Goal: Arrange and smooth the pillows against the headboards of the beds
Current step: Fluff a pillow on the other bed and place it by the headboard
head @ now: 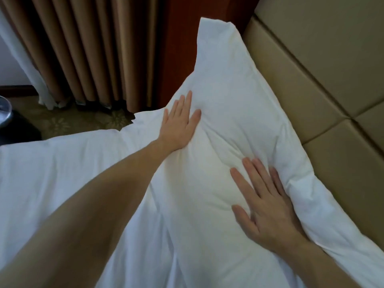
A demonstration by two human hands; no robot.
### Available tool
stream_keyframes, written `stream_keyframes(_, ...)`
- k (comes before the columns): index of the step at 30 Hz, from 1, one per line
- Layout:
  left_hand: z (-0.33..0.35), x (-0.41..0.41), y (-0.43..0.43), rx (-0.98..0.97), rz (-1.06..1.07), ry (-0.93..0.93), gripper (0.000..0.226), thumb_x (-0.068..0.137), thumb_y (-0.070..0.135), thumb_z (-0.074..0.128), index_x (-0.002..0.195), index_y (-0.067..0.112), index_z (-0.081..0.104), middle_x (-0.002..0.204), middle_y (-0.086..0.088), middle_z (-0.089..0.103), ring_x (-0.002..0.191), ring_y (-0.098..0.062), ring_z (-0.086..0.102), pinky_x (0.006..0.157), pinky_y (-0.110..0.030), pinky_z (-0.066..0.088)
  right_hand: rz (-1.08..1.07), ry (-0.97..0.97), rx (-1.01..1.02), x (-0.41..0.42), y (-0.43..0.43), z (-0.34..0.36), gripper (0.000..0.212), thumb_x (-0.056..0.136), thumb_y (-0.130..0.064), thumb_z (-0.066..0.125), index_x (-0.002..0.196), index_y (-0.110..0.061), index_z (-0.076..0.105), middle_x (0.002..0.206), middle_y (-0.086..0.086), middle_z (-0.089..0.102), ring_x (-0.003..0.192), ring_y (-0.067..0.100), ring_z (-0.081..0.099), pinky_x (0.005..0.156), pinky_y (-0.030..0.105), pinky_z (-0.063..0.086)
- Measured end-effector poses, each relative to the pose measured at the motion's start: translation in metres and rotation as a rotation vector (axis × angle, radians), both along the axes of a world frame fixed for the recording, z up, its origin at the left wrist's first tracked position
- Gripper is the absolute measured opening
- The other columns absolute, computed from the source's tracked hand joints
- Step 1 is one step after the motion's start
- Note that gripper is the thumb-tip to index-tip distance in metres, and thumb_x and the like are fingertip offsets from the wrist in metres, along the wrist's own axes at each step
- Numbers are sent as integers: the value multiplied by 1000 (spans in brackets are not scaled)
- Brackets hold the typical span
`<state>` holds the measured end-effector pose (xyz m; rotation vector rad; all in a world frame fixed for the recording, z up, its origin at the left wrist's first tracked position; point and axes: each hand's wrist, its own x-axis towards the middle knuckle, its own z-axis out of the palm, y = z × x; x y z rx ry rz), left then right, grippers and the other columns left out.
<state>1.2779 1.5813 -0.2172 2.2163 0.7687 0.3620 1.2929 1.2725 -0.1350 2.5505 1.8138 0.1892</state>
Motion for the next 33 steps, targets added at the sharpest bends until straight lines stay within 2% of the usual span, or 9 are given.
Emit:
stream_keyframes(3, -23, -10, 31, -188, -13, 218, 55, 104, 52, 8, 158, 40, 12, 167, 11, 17, 154, -20, 16, 123, -57, -4, 32, 42, 8, 8, 6, -18, 68, 92, -42, 49, 155, -19, 32, 166, 6, 16, 154, 26, 13, 123, 47, 14)
stream_keyframes(7, -64, -49, 47, -185, -3, 439, 52, 109, 34, 15, 159, 22, 13, 168, -4, 11, 155, -27, 4, 123, -58, 0, 46, 94, 7, 14, 12, -32, 70, 92, -42, 49, 155, -17, 31, 166, 9, 15, 153, 27, 13, 124, 46, 9)
stream_keyframes(9, -64, -63, 27, -256, 74, 237, 55, 108, 38, 18, 160, 20, 11, 169, -2, 7, 156, -23, 0, 125, -51, 0, 36, 118, 6, 15, 13, -39, 70, 91, -41, 51, 154, -16, 32, 165, 11, 16, 153, 28, 12, 124, 44, 5)
stream_keyframes(11, -41, -69, -10, -351, 217, -165, 56, 107, 47, 22, 158, 25, 25, 164, 5, 27, 152, -12, 20, 126, -41, 10, 20, 140, 16, 16, 14, -44, 70, 91, -41, 52, 153, -14, 34, 164, 13, 17, 153, 29, 12, 124, 43, 3)
stream_keyframes(13, -19, -66, -44, -338, 196, -349, 56, 103, 52, 25, 155, 32, 27, 161, 11, 33, 148, -6, 28, 125, -37, 10, 15, 148, 16, 17, 16, -46, 70, 91, -40, 53, 153, -14, 34, 164, 13, 17, 154, 28, 11, 124, 42, 2)
stream_keyframes(19, -66, -39, -38, -170, 81, 69, 83, 90, 77, 8, 159, 32, -7, 169, 3, 0, 155, -11, -4, 125, -42, -10, 9, 125, -42, 20, 20, -51, 71, 93, -43, 50, 155, -15, 31, 165, 10, 15, 154, 25, 8, 124, 44, 6)
stream_keyframes(28, -64, -100, -62, -208, -107, 503, 69, 99, 58, 5, 160, 27, -2, 169, -4, -5, 156, -23, -4, 124, -51, -3, -101, 237, -258, 2, 8, -29, 72, 99, -49, 43, 160, -27, 11, 168, -2, -5, 153, 14, -12, 124, 41, 1)
stream_keyframes(30, -55, -138, -82, -356, -166, 537, 71, 98, 58, 7, 161, 25, 7, 169, 2, -1, 156, -23, -4, 122, -60, -3, -109, 142, -270, -9, -6, -10, 67, 98, -44, 43, 158, -21, 22, 167, 7, 9, 154, 21, 1, 124, 43, 14)
stream_keyframes(33, -23, -173, -104, -592, -118, 471, 68, 103, 56, 25, 159, 20, 15, 168, -5, 13, 155, -27, 10, 125, -53, 8, -119, -141, -59, -22, -34, 29, 59, 88, -20, 54, 146, -11, 47, 154, 19, 40, 143, 32, 37, 110, 44, 39)
